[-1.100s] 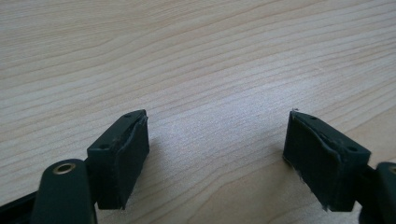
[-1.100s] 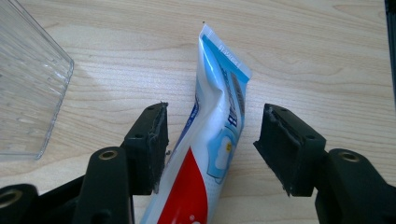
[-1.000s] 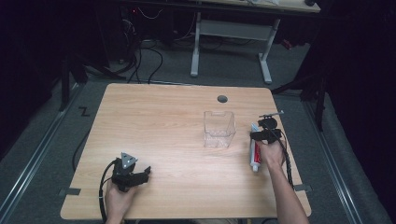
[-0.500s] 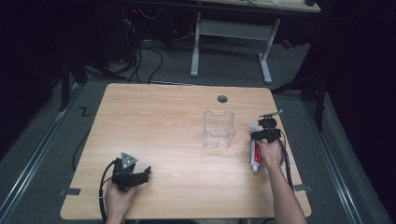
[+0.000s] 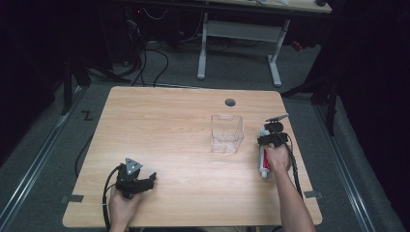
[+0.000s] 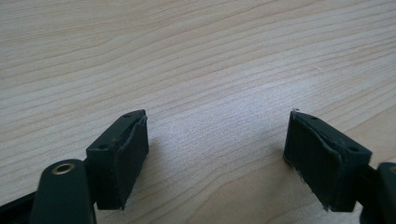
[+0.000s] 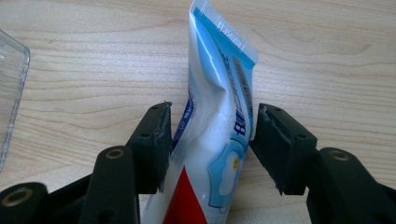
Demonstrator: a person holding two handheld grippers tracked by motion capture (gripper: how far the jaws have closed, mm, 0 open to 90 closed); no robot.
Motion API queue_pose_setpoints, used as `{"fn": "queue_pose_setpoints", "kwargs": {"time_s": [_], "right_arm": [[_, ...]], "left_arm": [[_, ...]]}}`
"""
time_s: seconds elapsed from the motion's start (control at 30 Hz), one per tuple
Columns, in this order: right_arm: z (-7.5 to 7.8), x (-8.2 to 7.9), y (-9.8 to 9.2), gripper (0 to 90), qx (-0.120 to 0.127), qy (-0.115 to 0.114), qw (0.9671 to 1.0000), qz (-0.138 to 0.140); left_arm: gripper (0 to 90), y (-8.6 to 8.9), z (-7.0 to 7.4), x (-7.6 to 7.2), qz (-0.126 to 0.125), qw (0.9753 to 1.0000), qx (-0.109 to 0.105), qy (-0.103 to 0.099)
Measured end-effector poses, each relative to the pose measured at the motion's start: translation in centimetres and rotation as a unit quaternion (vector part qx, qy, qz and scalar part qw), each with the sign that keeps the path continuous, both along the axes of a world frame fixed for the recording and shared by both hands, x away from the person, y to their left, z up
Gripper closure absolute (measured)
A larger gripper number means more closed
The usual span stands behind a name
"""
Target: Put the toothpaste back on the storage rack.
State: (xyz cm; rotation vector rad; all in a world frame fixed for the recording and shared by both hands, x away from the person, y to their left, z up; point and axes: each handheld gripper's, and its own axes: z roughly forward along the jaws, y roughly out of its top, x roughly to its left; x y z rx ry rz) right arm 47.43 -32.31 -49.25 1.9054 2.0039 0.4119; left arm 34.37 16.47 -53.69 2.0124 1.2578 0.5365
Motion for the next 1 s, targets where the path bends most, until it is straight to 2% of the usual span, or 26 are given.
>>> {"fn": "queue_pose_setpoints", "kwargs": {"time_s": [0.07,0.17,0.37,0.67,0.87,1.0], "right_arm": [[-0.1,0.1,0.1,46.2,-0.001,0.007,1.0000,0.000],[-0.6,0.4,-0.2,45.8,0.013,0.021,0.9997,-0.004],[-0.6,0.5,0.1,47.7,0.003,0.023,0.9997,0.002],[-0.5,0.8,-0.1,48.5,0.015,0.037,0.9992,-0.001],[-0.3,1.0,0.0,46.4,0.013,0.053,0.9985,0.002],[-0.4,1.1,0.1,44.8,0.015,0.053,0.9985,0.002]], "left_arm": [[21.5,0.0,0.0,0.0,-0.001,1.0000,0.000,0.000],[21.0,0.0,0.0,0.0,-0.001,1.0000,0.000,0.001],[21.0,0.0,0.0,0.0,-0.001,1.0000,0.000,0.001],[21.0,0.0,0.0,0.0,-0.001,1.0000,0.000,0.001],[21.0,0.0,0.0,0.0,-0.001,1.0000,-0.001,0.001],[21.0,0.0,0.0,0.0,-0.001,1.0000,-0.001,0.001]]}}
